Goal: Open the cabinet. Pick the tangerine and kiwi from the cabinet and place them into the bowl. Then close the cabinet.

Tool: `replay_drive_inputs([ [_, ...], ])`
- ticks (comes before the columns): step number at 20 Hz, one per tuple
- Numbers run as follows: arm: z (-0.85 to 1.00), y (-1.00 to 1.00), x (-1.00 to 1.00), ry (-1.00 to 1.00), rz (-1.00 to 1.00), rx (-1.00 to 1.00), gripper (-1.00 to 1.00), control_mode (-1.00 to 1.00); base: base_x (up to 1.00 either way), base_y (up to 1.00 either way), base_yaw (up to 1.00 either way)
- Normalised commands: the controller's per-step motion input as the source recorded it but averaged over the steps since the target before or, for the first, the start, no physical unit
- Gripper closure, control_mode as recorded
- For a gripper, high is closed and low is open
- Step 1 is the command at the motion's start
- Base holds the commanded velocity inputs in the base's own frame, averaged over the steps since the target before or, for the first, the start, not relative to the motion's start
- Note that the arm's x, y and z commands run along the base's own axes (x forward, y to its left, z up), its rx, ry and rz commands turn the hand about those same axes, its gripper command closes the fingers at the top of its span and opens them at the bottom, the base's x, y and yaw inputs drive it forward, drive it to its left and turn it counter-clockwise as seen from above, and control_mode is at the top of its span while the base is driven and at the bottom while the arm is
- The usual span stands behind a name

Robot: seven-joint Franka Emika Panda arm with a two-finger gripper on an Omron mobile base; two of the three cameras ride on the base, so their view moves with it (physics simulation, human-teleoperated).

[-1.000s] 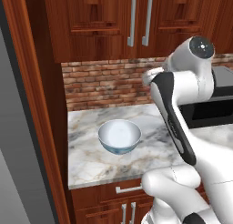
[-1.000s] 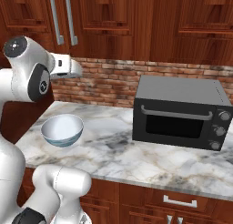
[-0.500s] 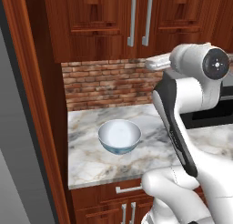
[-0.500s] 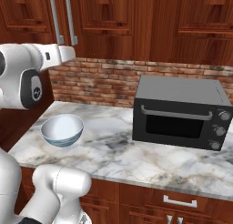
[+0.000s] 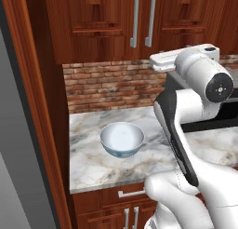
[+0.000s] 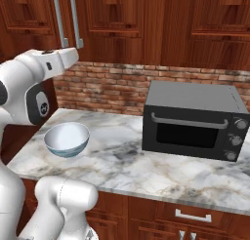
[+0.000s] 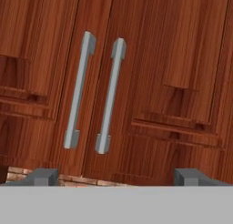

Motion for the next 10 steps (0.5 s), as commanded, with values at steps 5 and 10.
replay_drive_inputs([
  [5, 0.06, 0.0, 0.0, -0.14, 0.01, 0.0, -1.0, -1.0, 0.0, 0.0, 0.0],
  [10, 0.11, 0.0, 0.0, -0.01, 0.0, 0.0, -1.0, -1.0, 0.0, 0.0, 0.0],
])
